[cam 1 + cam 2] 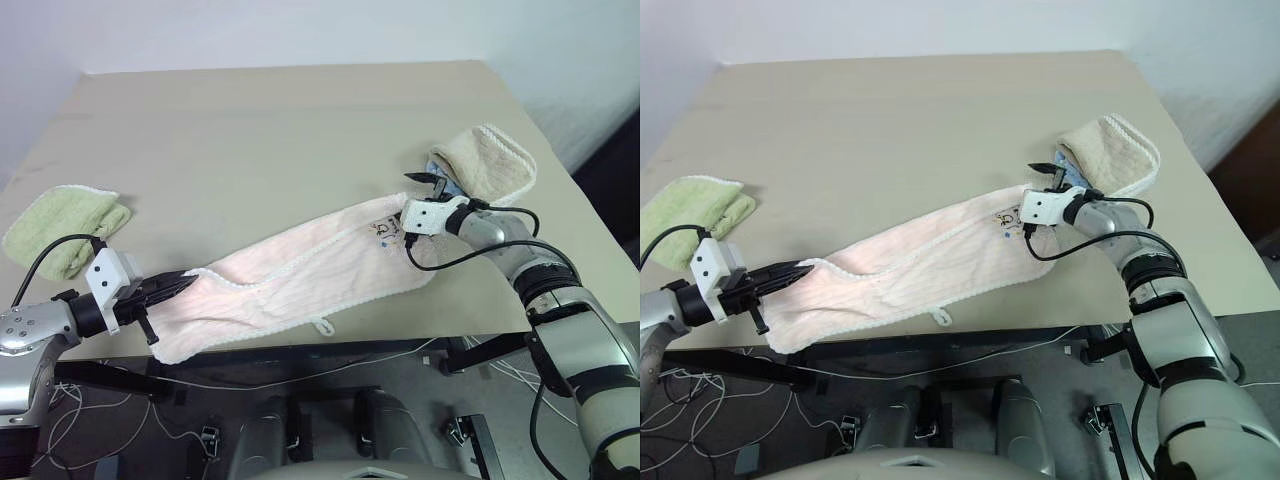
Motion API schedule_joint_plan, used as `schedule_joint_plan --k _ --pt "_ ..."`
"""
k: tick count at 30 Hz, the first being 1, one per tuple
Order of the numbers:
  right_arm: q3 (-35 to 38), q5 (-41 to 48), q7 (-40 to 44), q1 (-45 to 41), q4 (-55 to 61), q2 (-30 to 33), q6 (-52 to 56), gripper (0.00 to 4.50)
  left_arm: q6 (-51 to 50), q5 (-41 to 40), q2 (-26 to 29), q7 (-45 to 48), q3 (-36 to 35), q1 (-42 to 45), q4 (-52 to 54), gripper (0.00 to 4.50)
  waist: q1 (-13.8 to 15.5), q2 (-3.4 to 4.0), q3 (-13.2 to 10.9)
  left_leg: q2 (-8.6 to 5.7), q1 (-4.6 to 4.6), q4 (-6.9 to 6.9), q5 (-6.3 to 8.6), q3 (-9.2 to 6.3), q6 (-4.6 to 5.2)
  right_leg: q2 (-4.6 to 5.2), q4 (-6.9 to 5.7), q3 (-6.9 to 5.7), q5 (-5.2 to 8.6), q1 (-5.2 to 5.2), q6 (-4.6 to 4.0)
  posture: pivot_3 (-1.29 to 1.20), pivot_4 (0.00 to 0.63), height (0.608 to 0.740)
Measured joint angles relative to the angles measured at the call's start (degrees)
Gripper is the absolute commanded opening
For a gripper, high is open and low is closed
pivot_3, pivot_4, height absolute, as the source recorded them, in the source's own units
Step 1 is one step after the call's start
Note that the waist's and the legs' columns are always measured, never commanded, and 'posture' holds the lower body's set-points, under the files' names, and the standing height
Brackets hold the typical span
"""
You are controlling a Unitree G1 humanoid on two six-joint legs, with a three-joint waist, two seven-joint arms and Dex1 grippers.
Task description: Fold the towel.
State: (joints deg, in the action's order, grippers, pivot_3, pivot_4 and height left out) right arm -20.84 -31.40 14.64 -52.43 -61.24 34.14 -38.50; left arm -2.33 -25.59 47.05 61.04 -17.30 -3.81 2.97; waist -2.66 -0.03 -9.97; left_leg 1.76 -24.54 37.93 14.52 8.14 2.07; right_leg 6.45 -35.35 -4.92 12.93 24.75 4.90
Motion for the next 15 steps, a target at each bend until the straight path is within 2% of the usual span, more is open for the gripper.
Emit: schedule_joint_plan --k 9,15 --pt "-1.3 -0.3 0.4 0.0 -1.4 -0.4 -1.1 0.05 0.0 0.0 -0.3 0.0 0.0 0.0 0.0 0.0 0.0 0.0 0.0 0.0 0.0 0.0 0.0 0.0 0.0 0.0 0.0 0.0 0.0 0.0 0.0 0.0 0.15 0.74" --pt "-1.3 -0.5 -0.1 0.0 -1.5 -0.3 -1.2 0.02 0.2 0.0 -1.3 -0.7 0.0 0.5 -0.7 0.0 0.1 0.01 0.0 0.0 0.02 0.0 0.0 0.0 0.0 0.0 0.0 0.0 0.0 -0.03 0.0 0.0 0.15 0.74"
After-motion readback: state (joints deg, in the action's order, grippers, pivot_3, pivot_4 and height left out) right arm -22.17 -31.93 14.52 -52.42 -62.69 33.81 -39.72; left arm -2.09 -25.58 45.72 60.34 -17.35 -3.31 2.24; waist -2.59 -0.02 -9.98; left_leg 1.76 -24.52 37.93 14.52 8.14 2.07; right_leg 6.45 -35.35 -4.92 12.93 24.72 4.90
